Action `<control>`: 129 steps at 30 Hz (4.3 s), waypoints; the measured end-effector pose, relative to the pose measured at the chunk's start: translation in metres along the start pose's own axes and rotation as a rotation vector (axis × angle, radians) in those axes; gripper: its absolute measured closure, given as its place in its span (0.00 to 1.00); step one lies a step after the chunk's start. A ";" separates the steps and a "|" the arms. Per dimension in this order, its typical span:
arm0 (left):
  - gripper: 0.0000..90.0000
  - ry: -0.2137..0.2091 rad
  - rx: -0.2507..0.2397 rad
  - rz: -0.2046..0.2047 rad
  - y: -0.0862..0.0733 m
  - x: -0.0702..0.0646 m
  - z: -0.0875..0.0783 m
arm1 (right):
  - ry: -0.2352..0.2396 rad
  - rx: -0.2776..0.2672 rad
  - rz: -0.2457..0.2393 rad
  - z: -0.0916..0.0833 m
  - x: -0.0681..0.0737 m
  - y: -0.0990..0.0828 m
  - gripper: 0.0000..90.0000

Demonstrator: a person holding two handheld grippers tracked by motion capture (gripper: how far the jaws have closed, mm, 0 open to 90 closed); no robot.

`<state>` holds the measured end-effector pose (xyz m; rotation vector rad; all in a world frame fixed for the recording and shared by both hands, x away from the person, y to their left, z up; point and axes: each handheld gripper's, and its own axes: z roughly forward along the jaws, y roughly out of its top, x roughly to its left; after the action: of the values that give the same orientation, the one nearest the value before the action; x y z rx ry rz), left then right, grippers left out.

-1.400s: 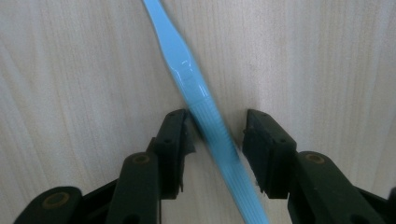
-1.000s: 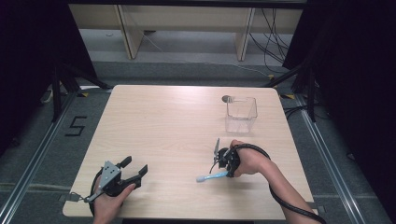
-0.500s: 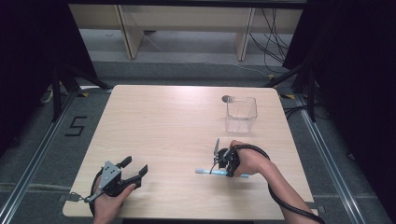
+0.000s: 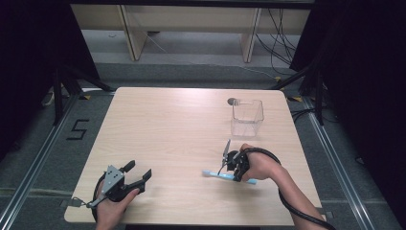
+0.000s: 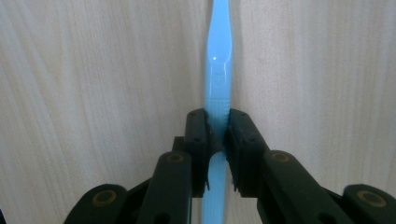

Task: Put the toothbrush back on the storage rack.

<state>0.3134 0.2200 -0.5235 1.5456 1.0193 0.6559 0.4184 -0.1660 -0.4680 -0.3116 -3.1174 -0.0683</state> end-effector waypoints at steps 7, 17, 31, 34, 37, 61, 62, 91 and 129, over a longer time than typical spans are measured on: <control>0.27 -0.001 0.001 0.000 0.000 0.000 0.000 | -0.004 -0.053 0.044 -0.006 -0.001 -0.007 0.88; 0.27 -0.002 0.002 0.000 0.000 0.000 0.000 | -0.011 -0.078 0.061 -0.010 -0.002 -0.008 0.88; 0.27 0.006 0.017 0.002 0.001 0.000 0.000 | -0.068 -0.384 0.184 -0.028 -0.006 -0.038 0.88; 0.27 0.006 0.018 0.001 0.001 -0.001 0.000 | -0.082 -0.449 0.240 -0.031 -0.007 -0.047 0.88; 0.27 0.006 0.017 0.000 0.001 -0.001 0.000 | -0.148 -0.530 0.268 -0.032 -0.009 -0.054 0.88; 0.26 -0.004 -0.001 -0.008 0.000 0.000 0.001 | -0.397 -1.079 0.577 -0.044 -0.021 -0.089 0.88; 0.26 -0.004 -0.001 -0.008 0.000 0.001 0.001 | -0.391 -1.090 0.592 -0.044 -0.020 -0.089 0.88; 0.26 0.005 0.015 -0.009 0.001 0.001 -0.001 | -0.650 -1.369 0.805 -0.058 -0.051 -0.103 0.88; 0.25 -0.003 0.003 -0.015 0.000 0.001 0.000 | -0.760 -1.399 0.868 -0.055 -0.073 -0.100 0.88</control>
<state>0.3145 0.2210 -0.5235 1.5400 1.0294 0.6417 0.4702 -0.2807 -0.4181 -1.8870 -2.3846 -2.4685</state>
